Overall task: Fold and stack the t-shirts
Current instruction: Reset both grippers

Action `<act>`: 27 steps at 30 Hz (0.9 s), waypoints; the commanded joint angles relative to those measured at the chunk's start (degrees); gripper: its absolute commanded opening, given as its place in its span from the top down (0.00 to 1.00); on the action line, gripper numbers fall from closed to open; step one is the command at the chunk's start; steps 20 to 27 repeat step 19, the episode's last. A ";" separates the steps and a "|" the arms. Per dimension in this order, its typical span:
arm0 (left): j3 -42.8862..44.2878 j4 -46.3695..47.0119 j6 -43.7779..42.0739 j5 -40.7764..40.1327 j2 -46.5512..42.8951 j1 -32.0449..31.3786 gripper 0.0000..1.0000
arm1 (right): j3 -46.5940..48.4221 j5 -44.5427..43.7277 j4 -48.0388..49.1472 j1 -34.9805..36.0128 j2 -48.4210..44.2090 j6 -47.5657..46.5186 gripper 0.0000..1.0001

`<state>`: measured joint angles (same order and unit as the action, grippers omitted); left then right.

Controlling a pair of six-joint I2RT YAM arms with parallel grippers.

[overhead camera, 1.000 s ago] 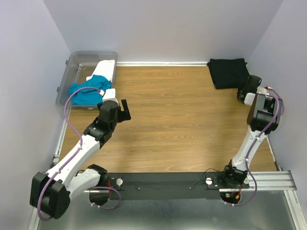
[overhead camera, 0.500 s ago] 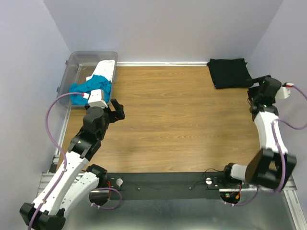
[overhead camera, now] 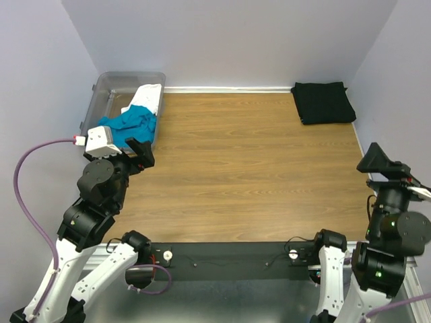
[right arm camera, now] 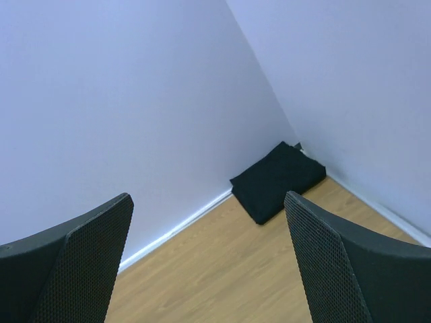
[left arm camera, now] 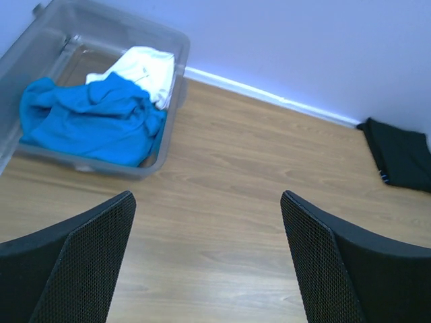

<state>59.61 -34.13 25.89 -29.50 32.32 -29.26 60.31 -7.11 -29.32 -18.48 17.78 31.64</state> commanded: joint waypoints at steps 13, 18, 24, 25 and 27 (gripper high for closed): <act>-1.34 -1.21 -1.19 -6.45 -7.34 -0.98 0.04 | 4.11 6.15 -11.37 0.28 2.70 -11.95 0.00; -1.69 -1.29 -0.32 -6.89 -8.67 -0.98 0.04 | 3.15 6.59 -10.58 1.43 3.40 -10.64 0.00; -1.96 -1.03 0.03 -7.06 -8.93 -0.98 0.04 | 2.88 6.85 -10.49 2.13 3.49 -10.63 0.00; -1.96 -1.03 0.03 -7.06 -8.93 -0.98 0.04 | 2.88 6.85 -10.49 2.13 3.49 -10.63 0.00; -1.96 -1.03 0.03 -7.06 -8.93 -0.98 0.04 | 2.88 6.85 -10.49 2.13 3.49 -10.63 0.00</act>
